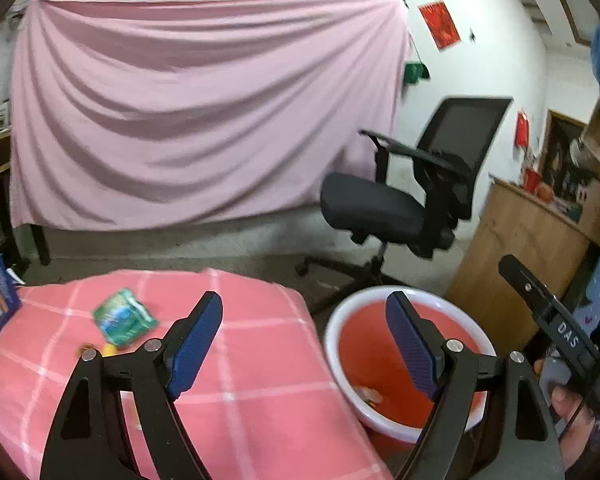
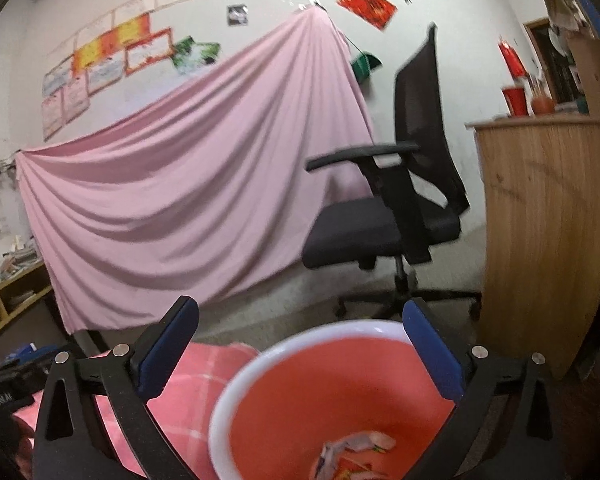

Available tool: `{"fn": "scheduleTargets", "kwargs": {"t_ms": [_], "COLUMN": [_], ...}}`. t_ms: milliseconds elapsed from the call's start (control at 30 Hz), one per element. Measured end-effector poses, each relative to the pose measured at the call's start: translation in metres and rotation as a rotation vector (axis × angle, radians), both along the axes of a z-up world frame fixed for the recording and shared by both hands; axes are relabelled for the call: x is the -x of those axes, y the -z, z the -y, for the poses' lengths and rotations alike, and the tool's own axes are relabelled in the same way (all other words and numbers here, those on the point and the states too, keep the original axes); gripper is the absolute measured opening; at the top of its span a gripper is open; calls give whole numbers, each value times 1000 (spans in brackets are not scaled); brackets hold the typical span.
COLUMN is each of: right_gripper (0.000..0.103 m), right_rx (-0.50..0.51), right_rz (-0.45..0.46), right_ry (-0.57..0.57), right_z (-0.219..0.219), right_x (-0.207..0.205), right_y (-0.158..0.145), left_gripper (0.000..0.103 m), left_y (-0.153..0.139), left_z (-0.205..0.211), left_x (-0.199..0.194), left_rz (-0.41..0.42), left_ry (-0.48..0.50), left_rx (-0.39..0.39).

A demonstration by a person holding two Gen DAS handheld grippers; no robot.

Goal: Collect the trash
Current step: 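Move both tools back over the remaining trash on the table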

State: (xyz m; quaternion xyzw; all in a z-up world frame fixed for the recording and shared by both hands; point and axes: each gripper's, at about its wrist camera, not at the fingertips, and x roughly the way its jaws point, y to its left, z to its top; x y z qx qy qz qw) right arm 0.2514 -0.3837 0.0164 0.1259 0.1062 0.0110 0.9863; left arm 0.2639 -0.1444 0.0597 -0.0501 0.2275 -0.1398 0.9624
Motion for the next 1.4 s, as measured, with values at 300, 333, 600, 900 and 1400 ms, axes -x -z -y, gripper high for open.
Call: {"fn": "scheduleTargets", "kwargs": {"t_ms": [300,333,600,900,1400], "right_gripper": [103,103,103,103,103], "right_rx": [53,61,103,191,327], "right_rz": [175,190,268,275,-13], "right_ry": [-106,-118,-206,-281,-428], "right_z": [-60,-68,-122,-184,-241], "right_x": [10,11,13,6,-31], "right_y": [-19,-21,-23,-16,26], "left_gripper": [102,102,102,102,102], "left_y": [-16,-16,-9,7,44], "left_z": [-68,-74,-132,-182,-219], "left_x": [30,32,54,72,62], "left_rz": [160,169,226,269,213], "left_ry": [-175,-184,-318,-423,-438], "left_rx": [33,34,21,-46,-112]}}
